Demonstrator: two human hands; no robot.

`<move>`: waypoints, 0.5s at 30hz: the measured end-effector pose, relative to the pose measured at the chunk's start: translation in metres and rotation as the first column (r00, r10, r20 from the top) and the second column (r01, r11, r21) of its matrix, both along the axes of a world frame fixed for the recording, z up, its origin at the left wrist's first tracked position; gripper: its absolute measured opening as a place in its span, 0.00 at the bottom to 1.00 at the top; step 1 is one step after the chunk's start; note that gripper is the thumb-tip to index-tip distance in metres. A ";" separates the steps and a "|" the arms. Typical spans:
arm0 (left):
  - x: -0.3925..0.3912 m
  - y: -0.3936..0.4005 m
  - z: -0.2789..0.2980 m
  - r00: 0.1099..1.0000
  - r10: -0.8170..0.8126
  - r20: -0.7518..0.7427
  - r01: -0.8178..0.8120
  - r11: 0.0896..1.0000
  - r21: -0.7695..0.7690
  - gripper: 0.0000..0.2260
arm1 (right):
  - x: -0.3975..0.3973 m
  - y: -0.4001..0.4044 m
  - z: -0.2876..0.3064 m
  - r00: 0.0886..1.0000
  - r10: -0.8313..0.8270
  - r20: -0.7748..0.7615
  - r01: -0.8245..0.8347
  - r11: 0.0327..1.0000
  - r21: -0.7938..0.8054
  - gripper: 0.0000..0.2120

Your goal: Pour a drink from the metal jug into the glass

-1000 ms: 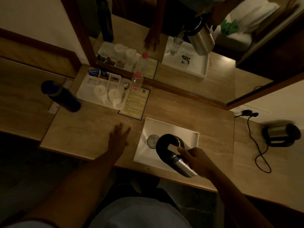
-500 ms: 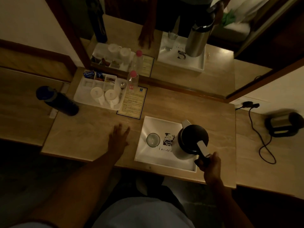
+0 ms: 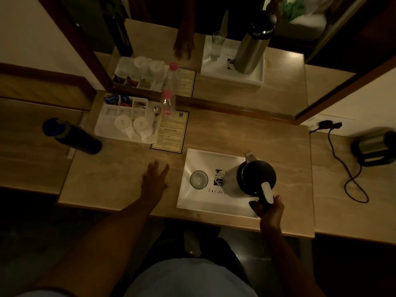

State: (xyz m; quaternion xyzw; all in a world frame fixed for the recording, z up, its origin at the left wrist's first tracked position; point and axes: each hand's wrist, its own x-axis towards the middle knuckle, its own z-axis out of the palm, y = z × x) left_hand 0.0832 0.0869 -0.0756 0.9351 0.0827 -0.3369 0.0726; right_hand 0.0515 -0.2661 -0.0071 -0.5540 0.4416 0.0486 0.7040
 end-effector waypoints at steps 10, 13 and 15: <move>-0.001 -0.003 0.003 1.000 -0.003 0.003 0.003 1.000 0.008 0.36 | -0.013 -0.013 -0.019 0.999 0.037 0.011 -0.037 0.999 0.013 0.22; -0.001 -0.001 0.003 1.000 -0.006 0.012 0.006 1.000 0.016 0.36 | -0.017 -0.018 -0.024 0.972 0.206 0.110 -0.188 0.970 -0.154 0.22; -0.002 0.000 0.003 1.000 0.000 0.018 0.000 1.000 0.001 0.36 | -0.020 -0.023 -0.020 0.932 0.326 0.159 -0.229 0.869 -0.438 0.20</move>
